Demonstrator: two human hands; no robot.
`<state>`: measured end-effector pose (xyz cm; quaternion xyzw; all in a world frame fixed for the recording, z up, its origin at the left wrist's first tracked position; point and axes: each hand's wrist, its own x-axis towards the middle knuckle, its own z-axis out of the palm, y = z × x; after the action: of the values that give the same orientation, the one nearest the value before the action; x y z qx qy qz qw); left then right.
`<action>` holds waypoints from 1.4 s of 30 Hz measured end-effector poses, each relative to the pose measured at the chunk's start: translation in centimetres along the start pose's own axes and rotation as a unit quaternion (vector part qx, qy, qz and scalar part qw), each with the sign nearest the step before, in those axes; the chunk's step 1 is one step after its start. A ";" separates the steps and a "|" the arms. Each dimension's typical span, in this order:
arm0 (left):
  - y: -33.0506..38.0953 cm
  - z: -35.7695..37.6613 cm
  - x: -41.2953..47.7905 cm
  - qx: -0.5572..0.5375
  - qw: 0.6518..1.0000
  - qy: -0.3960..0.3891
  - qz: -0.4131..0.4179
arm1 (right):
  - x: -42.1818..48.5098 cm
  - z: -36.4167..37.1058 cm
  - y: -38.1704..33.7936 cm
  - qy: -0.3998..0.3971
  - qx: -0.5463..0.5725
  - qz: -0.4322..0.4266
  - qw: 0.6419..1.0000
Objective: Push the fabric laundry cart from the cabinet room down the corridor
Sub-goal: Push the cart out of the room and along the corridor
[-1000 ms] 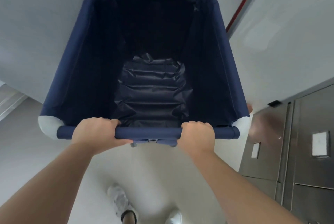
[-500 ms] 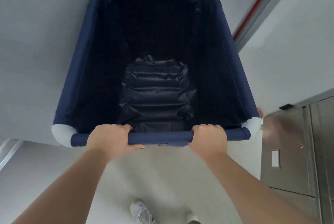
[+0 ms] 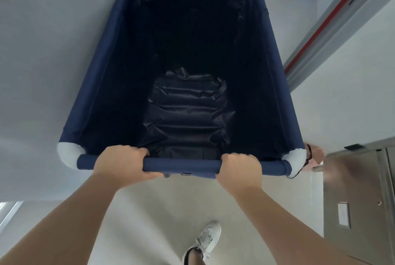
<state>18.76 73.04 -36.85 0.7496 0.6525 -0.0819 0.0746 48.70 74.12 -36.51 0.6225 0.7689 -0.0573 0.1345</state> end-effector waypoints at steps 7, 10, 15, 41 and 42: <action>-4.8 -0.7 3.9 0.024 0.998 0.035 0.037 | 4.0 -1.6 -3.0 -0.023 0.005 0.006 1.000; -6.5 -0.6 5.3 0.009 0.996 0.061 0.061 | 5.3 -1.8 -4.2 -0.017 0.007 0.018 1.000; -9.2 -1.4 7.7 0.001 0.992 0.086 0.096 | 7.2 -2.8 -6.4 -0.010 0.004 0.048 0.999; -18.5 -3.0 19.3 0.062 0.977 0.104 0.176 | 16.0 -4.7 -13.1 0.075 0.022 0.154 0.985; -18.3 -3.1 19.9 0.066 0.976 0.105 0.176 | 16.5 -4.7 -12.8 0.084 0.026 0.157 0.984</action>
<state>3.38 95.51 -38.27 0.8606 0.5075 -0.0309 -0.0307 32.47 88.08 -37.64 0.7414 0.6684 -0.0035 0.0605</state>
